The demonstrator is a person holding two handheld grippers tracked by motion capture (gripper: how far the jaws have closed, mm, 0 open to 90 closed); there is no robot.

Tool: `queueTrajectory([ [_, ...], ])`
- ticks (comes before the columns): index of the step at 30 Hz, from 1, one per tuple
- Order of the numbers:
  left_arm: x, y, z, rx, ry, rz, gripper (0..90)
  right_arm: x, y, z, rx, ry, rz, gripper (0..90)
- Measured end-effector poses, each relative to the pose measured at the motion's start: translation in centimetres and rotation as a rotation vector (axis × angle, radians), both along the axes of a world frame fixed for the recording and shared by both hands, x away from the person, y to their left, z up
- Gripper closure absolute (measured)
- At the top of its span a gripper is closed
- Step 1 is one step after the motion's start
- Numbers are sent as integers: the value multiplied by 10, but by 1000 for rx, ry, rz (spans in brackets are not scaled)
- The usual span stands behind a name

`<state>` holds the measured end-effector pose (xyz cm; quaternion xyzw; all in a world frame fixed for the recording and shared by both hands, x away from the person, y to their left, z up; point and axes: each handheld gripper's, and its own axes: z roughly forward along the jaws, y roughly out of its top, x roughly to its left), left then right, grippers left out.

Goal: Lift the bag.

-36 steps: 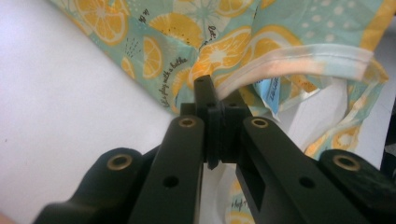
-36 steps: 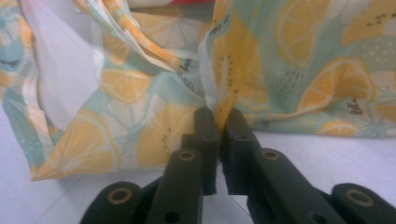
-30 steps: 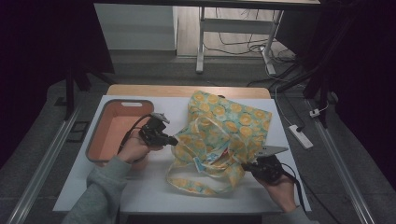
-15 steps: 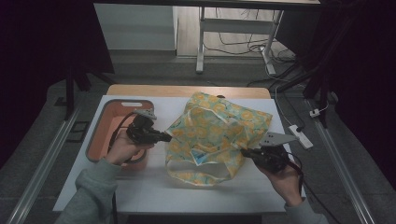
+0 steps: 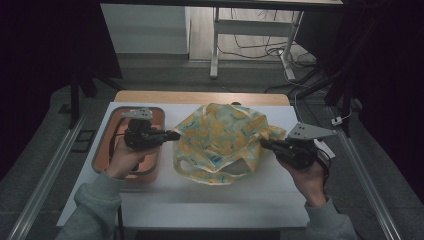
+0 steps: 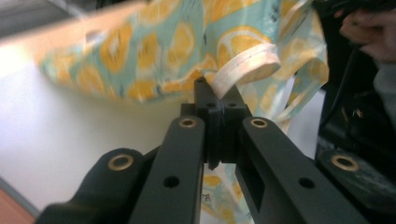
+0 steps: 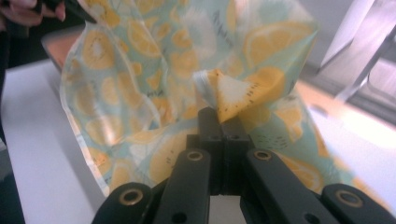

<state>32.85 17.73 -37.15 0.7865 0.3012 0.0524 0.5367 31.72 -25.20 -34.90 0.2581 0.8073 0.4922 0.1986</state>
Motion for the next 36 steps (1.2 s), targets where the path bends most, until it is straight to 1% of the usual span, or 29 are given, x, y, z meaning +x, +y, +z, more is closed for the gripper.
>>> queueTrajectory([
  [1, -2, 1, 5, -6, -14, -3, 896, -1, 0, 7, 11, -18, 0, 897],
  [2, -5, 3, 14, -18, -37, -3, 896, -1, 0, 12, 21, -31, 1, 897],
  [3, -8, 4, 20, -25, -54, -3, 896, -1, 0, 21, 33, -55, -1, 897],
  [4, -11, 6, 27, -39, -74, 5, 896, -2, 0, 29, 45, -72, -2, 897],
  [5, -14, 8, 33, -66, -96, 19, 896, -2, 0, 36, 60, -89, -3, 897],
  [6, -17, 10, 40, -96, -114, 17, 896, -3, 0, 44, 74, -106, 2, 897],
  [7, -19, 11, 45, -110, -127, 10, 895, -4, 1, 51, 81, -128, 3, 897],
  [8, -23, 13, 52, -113, -149, 14, 895, -5, 1, 57, 85, -145, 1, 898],
  [9, -25, 13, 57, -109, -171, 28, 896, -6, 2, 67, 88, -166, -5, 897],
  [10, -26, 14, 61, -115, -183, 29, 896, -6, 3, 74, 82, -182, -11, 897],
  [11, -25, 15, 64, -130, -187, 27, 895, -5, 4, 79, 83, -195, -15, 897],
  [13, -23, 17, 68, -140, -188, 23, 895, -1, 6, 88, 84, -208, -18, 897],
  [15, -15, 14, 68, -130, -179, 30, 895, 5, 9, 92, 87, -211, -20, 897],
  [17, -5, 9, 62, -113, -155, 32, 895, 12, 12, 91, 66, -210, -43, 897],
  [19, 5, 4, 54, -102, -130, 36, 895, 24, 11, 84, 76, -184, -62, 897],
  [20, 13, 0, 47, -90, -108, 37, 895, 28, 10, 80, 76, -172, -72, 897],
  [22, 26, -6, 36, -47, -85, 63, 894, 44, 5, 65, 64, -128, -115, 897],
  [23, 32, -9, 30, -33, -75, 79, 894, 52, 3, 56, 60, -103, -133, 896],
  [25, 45, -11, 19, -41, -34, 78, 893, 67, -4, 38, 63, -51, -171, 896],
  [26, 53, -12, 12, -32, -12, 88, 893, 72, -6, 31, 65, -35, -183, 896],
  [28, 64, -14, 1, -24, 28, 98, 893, 87, -14, 9, 74, 25, -209, 896],
  [31, 77, -20, -17, 13, 76, 111, 891, 102, -21, -18, 82, 82, -222, 896],
  [34, 86, -26, -33, 62, 113, 118, 889, 112, -21, -42, 69, 136, -230, 896],
  [36, 89, -27, -41, 58, 139, 116, 889, 117, -22, -53, 70, 161, -228, 895],
])
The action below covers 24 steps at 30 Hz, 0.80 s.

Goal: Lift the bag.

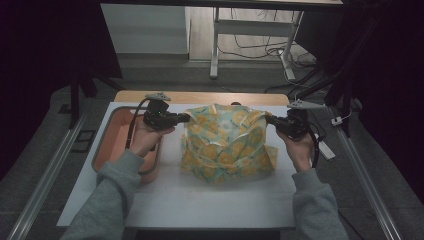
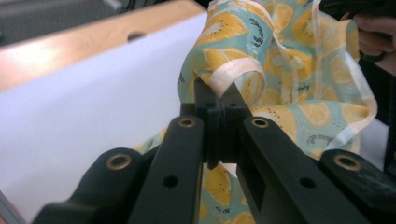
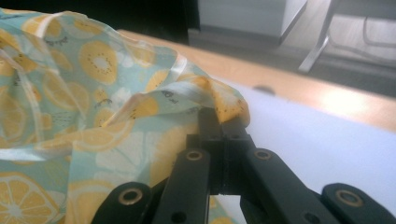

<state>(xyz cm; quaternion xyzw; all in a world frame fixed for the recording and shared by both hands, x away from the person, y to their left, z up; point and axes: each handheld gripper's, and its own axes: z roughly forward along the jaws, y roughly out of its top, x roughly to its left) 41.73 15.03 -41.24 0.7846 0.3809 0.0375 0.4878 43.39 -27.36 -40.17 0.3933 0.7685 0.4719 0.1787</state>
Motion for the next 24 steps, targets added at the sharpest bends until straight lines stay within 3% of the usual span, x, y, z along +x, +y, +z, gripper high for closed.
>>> queueTrajectory([
  [7, 5, -3, -12, 43, 28, -13, 859, 5, -1, -8, -4, 15, 15, 894],
  [10, 5, -3, -13, 35, 27, -22, 802, 6, 0, -8, 5, 16, 29, 884],
  [12, 3, -2, -13, 31, 15, -16, 652, 5, 0, -8, 0, 18, 48, 834],
  [15, -7, 1, -8, 92, -21, -6, 193, -1, -2, -4, 10, -5, 55, 626],
  [16, -10, 5, -5, 92, -29, -9, 124, -5, -4, -2, 28, -13, 61, 556],
  [18, -18, 13, 0, 71, -37, -25, 78, -12, -9, 3, 62, -37, 70, 475],
  [20, -27, 20, 3, 76, -53, -20, 69, -18, -13, 7, 77, -46, 87, 422],
  [24, -46, 28, 2, 101, -73, -7, 92, -33, -16, 11, 60, -60, 117, 381],
])
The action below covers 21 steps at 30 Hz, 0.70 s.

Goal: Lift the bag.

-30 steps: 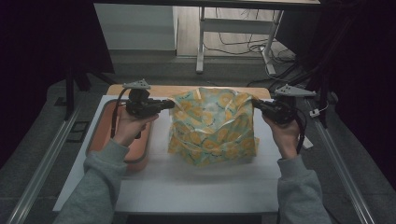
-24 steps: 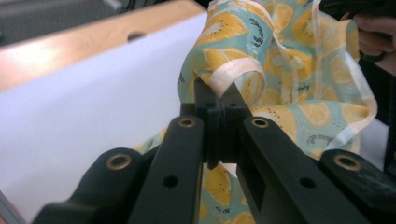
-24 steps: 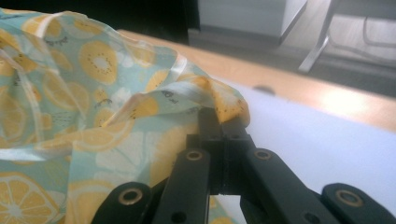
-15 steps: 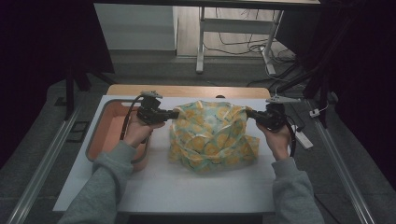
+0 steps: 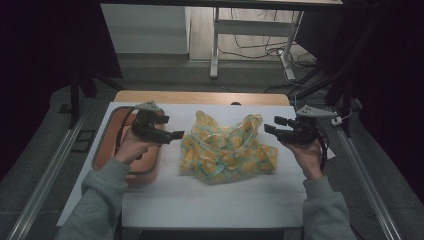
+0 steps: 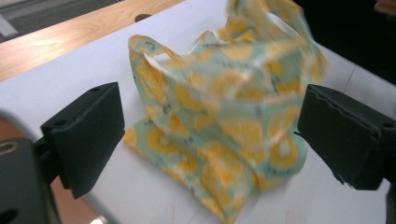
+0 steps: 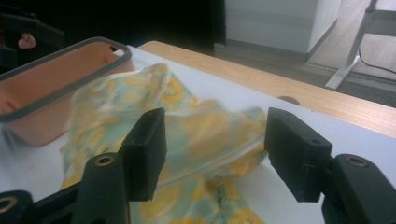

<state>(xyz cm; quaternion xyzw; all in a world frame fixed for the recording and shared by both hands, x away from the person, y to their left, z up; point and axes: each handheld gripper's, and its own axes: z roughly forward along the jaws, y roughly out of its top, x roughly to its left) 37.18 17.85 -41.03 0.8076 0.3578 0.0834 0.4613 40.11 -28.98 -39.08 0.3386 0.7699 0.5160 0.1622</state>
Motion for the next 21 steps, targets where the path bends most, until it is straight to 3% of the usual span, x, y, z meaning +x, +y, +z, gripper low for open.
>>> queueTrajectory([
  [10, -38, 19, -21, 44, 2, 39, 133, -30, -8, -29, -79, -1, 4, 376],
  [21, -45, 25, -37, 58, 38, 57, 146, -41, -13, -51, -111, -2, 15, 379],
])
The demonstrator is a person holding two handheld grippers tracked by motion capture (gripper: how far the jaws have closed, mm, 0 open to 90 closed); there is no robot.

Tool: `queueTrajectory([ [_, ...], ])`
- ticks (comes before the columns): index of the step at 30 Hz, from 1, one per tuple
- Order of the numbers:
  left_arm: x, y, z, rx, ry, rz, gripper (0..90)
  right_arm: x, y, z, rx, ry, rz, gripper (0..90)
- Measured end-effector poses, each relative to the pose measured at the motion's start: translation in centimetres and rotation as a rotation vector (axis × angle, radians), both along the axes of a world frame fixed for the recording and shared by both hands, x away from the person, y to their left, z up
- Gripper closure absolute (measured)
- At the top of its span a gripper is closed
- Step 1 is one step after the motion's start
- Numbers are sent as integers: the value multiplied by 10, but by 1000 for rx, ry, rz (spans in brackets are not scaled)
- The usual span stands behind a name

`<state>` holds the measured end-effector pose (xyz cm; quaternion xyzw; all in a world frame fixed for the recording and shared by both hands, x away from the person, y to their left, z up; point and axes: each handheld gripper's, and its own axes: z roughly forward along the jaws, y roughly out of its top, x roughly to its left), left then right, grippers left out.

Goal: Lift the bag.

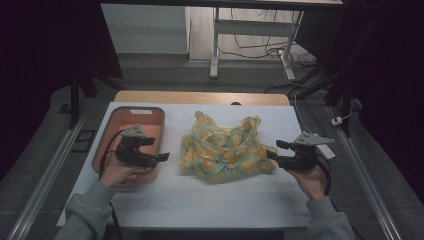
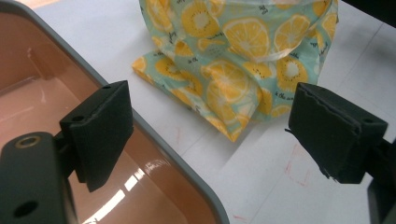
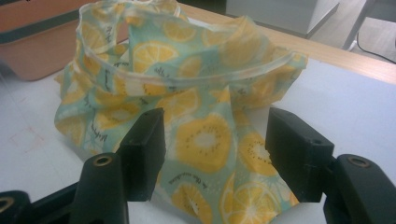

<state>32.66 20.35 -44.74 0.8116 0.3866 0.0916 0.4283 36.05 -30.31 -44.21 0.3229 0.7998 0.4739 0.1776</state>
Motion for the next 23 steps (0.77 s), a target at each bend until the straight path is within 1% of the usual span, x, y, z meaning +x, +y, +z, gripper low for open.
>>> queueTrajectory([
  [2, -1, 1, -1, 1, 6, 5, 149, 0, -1, -3, 20, 0, 9, 379],
  [3, -2, 1, -2, 0, 6, 9, 149, -1, -1, -4, 23, 2, 14, 379],
  [5, -4, 2, -2, 2, 5, 9, 150, -2, 1, -5, 6, -6, 14, 379],
  [7, -5, 2, -2, -4, 5, 12, 151, -3, 2, -5, 4, -9, 16, 379],
  [10, -5, 2, -3, -1, 10, 8, 152, -3, 3, -5, -5, -12, 19, 379],
  [23, -4, 1, -5, -2, 17, 7, 154, -5, 1, -4, -4, -24, 22, 379],
])
